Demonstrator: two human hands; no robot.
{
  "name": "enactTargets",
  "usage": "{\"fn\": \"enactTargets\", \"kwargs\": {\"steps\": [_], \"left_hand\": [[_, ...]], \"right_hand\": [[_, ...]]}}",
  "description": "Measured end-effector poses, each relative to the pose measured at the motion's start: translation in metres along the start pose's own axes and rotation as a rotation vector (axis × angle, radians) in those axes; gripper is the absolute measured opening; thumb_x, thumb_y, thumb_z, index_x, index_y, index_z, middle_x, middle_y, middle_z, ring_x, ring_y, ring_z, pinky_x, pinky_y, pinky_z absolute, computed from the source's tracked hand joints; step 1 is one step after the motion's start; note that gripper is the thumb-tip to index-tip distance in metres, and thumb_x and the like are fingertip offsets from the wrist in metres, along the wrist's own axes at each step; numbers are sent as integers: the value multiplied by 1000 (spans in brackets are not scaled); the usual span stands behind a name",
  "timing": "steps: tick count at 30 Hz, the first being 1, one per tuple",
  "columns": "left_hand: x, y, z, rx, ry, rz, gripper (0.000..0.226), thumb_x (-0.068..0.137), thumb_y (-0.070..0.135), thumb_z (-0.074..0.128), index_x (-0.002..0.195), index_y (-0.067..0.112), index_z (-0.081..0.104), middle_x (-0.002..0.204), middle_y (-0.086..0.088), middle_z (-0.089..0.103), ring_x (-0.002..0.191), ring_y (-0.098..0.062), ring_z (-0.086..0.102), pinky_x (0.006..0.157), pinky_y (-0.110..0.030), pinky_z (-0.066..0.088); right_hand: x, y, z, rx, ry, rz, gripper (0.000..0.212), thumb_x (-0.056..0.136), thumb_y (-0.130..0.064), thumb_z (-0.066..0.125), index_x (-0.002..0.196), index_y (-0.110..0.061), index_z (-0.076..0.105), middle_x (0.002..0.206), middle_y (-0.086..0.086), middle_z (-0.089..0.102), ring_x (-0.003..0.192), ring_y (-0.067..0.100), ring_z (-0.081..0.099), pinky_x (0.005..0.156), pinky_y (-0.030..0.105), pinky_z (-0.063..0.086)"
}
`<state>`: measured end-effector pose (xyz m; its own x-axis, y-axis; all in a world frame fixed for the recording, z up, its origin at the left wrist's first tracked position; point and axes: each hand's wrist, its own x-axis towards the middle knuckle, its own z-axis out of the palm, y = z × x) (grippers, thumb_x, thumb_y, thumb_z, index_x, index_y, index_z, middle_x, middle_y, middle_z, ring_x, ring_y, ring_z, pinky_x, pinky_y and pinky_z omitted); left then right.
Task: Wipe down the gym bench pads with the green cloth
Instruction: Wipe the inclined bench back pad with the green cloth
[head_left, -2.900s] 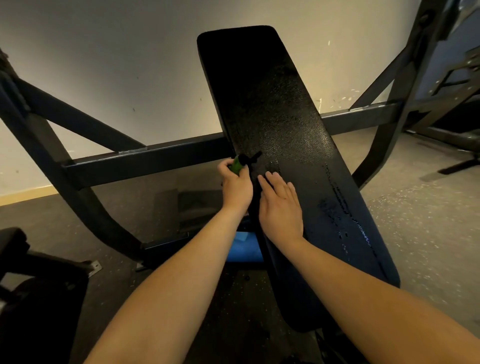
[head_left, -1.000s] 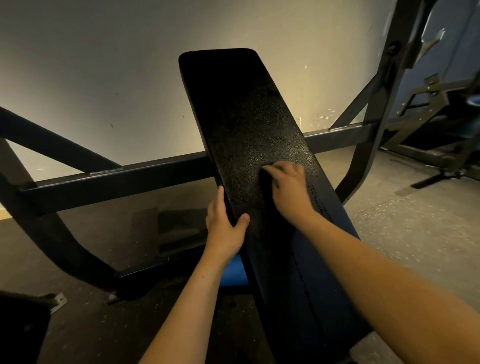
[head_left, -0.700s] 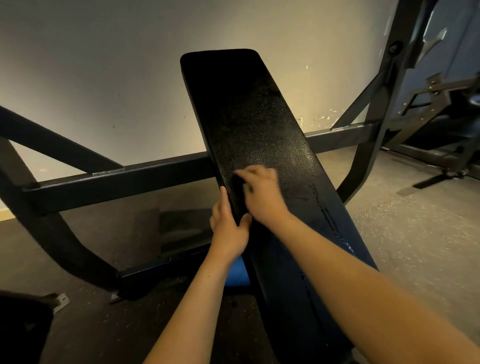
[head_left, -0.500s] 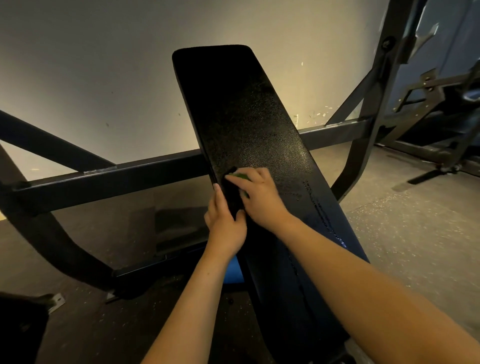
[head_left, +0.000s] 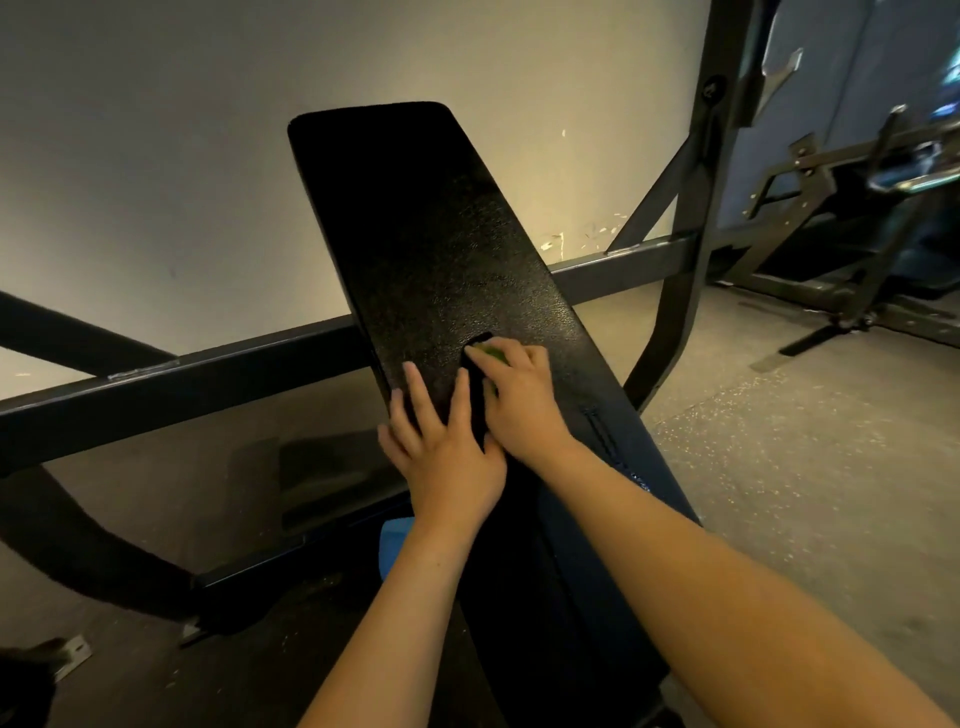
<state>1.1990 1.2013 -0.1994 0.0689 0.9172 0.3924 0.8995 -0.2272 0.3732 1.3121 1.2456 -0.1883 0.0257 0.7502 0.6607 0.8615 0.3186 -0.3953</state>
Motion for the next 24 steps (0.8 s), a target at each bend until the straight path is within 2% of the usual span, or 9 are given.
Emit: {"fn": "enactTargets", "kwargs": {"steps": [1,3,8,11,13,16,19,21,24], "left_hand": [[2,2,3,21,-8,0,73,96,48,46,157,40,8,163,-4,-27,150,-33,-19,120,-58,-4],[5,3,10,51,-17,-12,70,96,53,41,157,43,9,165,-1,-21,150,-31,-21,120,-57,-2],[3,2,18,91,37,11,68,96,54,35,157,43,8,167,-2,-17,150,-32,-21,120,-58,1],[2,2,18,101,45,19,68,96,52,35,157,43,9,167,-2,-16,151,-32,-20,120,-59,2],[1,2,18,103,40,16,67,96,52,35,157,43,9,167,-3,-15,151,-32,-20,120,-60,2],[1,3,16,97,20,9,67,96,51,36,157,43,9,167,-2,-16,150,-31,-22,120,-60,1],[-1,2,14,84,21,29,66,97,51,39,157,45,13,167,-1,-15,151,-30,-22,121,-60,0],[-2,-1,13,62,14,45,66,96,52,42,156,46,16,168,0,-13,151,-26,-22,121,-58,-2],[-5,-3,12,37,15,67,67,93,52,47,155,46,21,168,1,-10,152,-25,-20,121,-58,-4]], "right_hand": [[2,9,-4,-20,-17,-39,44,95,-10,51,137,-21,58,138,5,52,115,30,40,98,38,38],[7,36,-15,-86,16,5,46,96,-9,50,140,-21,55,140,5,51,116,31,39,99,39,39],[9,84,-33,-81,170,436,47,100,-7,42,145,-18,49,143,8,44,120,32,34,101,32,32],[5,80,-27,-48,266,575,45,100,-8,43,143,-17,50,141,10,45,117,32,35,97,31,32],[0,65,-19,-38,283,544,45,97,-6,45,141,-15,53,138,11,48,115,32,36,95,30,32],[-13,35,-7,-38,213,259,47,90,-2,48,135,-11,59,131,14,55,109,36,42,95,41,41],[-26,40,-12,-86,104,30,47,90,-2,52,135,-13,59,130,12,57,108,34,44,95,42,43],[-28,62,-23,-111,110,87,50,90,1,52,137,-15,58,132,12,55,112,34,43,99,42,42],[-36,97,-37,-118,217,373,48,94,0,48,139,-13,56,133,14,52,113,36,40,102,46,41]]}}
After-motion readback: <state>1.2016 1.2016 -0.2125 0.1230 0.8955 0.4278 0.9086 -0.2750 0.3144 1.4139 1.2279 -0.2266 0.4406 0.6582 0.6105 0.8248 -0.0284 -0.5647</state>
